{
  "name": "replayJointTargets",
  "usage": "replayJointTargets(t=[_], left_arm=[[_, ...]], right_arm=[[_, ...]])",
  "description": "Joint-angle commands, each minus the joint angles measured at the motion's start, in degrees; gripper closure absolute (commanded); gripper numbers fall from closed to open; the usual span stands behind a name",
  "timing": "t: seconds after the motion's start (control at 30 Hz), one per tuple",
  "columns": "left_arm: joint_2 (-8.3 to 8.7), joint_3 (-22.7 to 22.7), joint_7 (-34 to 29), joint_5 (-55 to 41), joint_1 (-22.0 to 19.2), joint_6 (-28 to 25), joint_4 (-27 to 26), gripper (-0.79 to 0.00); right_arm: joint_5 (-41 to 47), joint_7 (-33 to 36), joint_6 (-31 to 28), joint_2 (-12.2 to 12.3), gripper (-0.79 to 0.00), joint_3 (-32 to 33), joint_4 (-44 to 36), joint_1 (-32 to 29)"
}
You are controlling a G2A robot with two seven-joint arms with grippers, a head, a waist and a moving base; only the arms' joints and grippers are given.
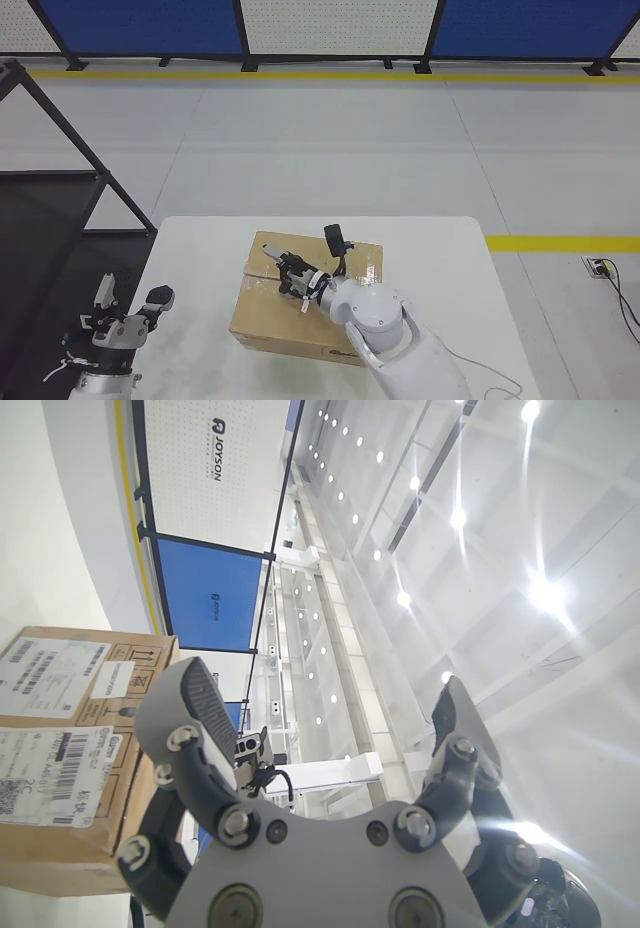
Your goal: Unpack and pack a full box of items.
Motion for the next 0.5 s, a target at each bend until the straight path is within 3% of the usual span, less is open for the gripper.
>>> replayJointTargets(t=[0.0,0.47], left_arm=[[0.01,-0.3,0.1,-0.2,0.0,0.0,0.1,-0.785],[0.03,-1.2,-0.3,-0.7,0.3,0.1,0.1,-0.785]], right_arm=[[0.9,0.0,-0.6,-0.5,-0.785,-1.0,1.6,1.3],[6.3,-0.8,-7.1,-4.0,-0.785,-7.2,11.0,8.0]])
